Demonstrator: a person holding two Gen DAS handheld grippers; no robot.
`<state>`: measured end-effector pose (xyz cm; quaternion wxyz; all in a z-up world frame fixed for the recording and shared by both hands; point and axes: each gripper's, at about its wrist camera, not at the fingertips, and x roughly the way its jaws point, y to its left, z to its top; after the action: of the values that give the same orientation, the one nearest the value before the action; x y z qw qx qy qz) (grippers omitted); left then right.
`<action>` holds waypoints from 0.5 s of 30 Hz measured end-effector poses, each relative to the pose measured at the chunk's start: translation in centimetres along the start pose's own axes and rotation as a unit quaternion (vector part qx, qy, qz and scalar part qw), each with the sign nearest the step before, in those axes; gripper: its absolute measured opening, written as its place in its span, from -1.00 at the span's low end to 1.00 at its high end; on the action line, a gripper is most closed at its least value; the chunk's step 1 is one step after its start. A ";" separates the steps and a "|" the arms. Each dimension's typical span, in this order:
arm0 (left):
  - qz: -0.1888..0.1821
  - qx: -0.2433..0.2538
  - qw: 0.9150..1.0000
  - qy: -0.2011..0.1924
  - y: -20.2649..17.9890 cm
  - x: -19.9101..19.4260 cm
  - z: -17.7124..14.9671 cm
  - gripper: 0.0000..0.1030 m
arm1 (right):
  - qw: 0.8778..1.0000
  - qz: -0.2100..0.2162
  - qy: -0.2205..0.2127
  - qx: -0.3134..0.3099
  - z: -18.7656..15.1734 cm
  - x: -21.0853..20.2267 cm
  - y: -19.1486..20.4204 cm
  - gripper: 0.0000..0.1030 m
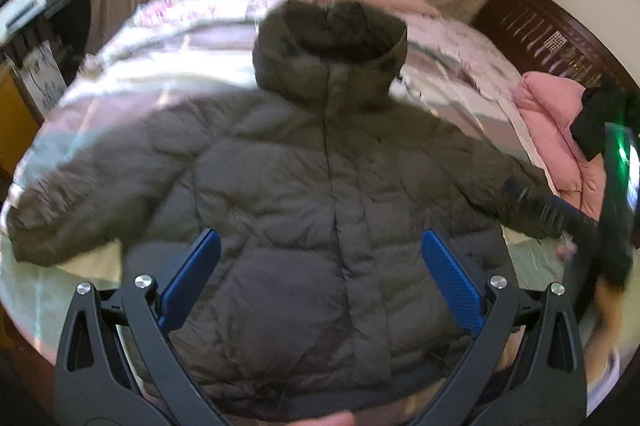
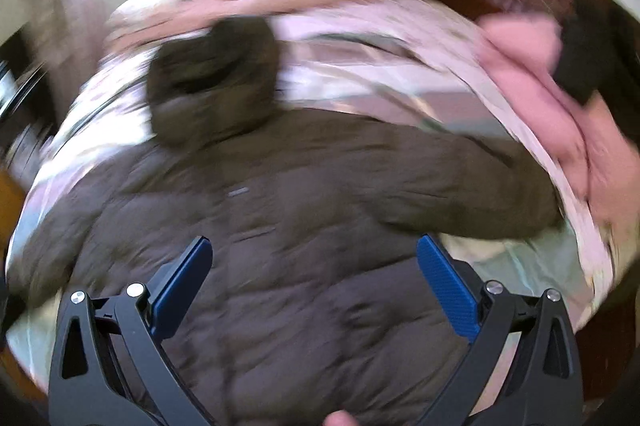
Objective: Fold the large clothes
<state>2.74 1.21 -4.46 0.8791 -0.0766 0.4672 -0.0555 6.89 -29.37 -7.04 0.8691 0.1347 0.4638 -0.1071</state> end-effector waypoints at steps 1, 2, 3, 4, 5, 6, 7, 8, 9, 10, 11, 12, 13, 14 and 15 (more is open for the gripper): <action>0.002 0.000 1.000 0.004 0.0 0.4 -0.1 0.96 | 0.999 0.001 0.015 0.034 0.6 1.1 -2.2 0.97; 0.006 0.002 1.000 0.005 -0.1 0.6 0.0 0.96 | 0.998 -0.007 0.022 0.066 0.9 1.8 -4.4 0.97; 0.009 0.006 1.000 0.007 -0.2 0.8 -0.1 0.96 | 0.995 -0.017 0.032 0.096 1.0 2.6 -6.5 0.97; 0.010 0.007 1.000 0.007 -0.3 0.9 0.0 0.96 | 0.991 -0.021 0.040 0.123 0.9 3.1 -8.3 0.97; 0.011 0.010 1.000 0.006 -0.5 0.9 0.0 0.96 | 0.986 -0.014 0.050 0.156 0.6 3.5 -9.8 0.97; 0.013 0.011 1.000 0.005 -0.6 0.9 0.1 0.96 | 0.981 0.000 0.061 0.182 0.4 3.8 -11.0 0.97; 0.015 0.014 1.000 0.002 -0.9 0.9 0.1 0.96 | 0.977 0.012 0.070 0.199 -0.2 3.9 -11.5 0.97; 0.015 0.016 1.000 0.002 -1.1 0.9 0.1 0.96 | 0.975 0.025 0.078 0.207 -0.4 3.9 -11.8 0.97; 0.014 0.017 1.000 0.003 -1.3 1.1 0.3 0.96 | 0.974 0.036 0.084 0.208 -0.5 3.9 -11.9 0.97; 0.010 0.017 1.000 0.005 -1.4 1.3 0.3 0.96 | 0.974 0.041 0.087 0.204 -0.6 3.9 -11.8 0.97; 0.009 0.018 1.000 0.008 -1.5 1.5 0.2 0.96 | 0.975 0.040 0.089 0.198 0.0 4.6 -12.5 0.97; 0.007 0.021 1.000 0.010 -1.6 1.8 0.3 0.96 | 0.977 0.026 0.087 0.194 0.5 5.0 -13.2 0.97; 0.005 0.025 1.000 0.015 -1.8 2.1 0.4 0.96 | 0.976 0.013 0.086 0.201 0.9 5.5 -14.4 0.97; 0.003 0.031 0.999 0.020 -2.1 2.6 0.5 0.96 | 0.972 0.010 0.087 0.216 1.5 6.1 -15.4 0.97; 0.006 0.036 0.999 0.025 -2.3 3.1 0.7 0.96 | 0.966 0.010 0.088 0.243 1.9 7.0 -17.2 0.97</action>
<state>4.98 -1.51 -6.13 0.8697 -0.0406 0.4872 -0.0684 6.86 -46.65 -14.15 0.7671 0.3553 0.4972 -0.1953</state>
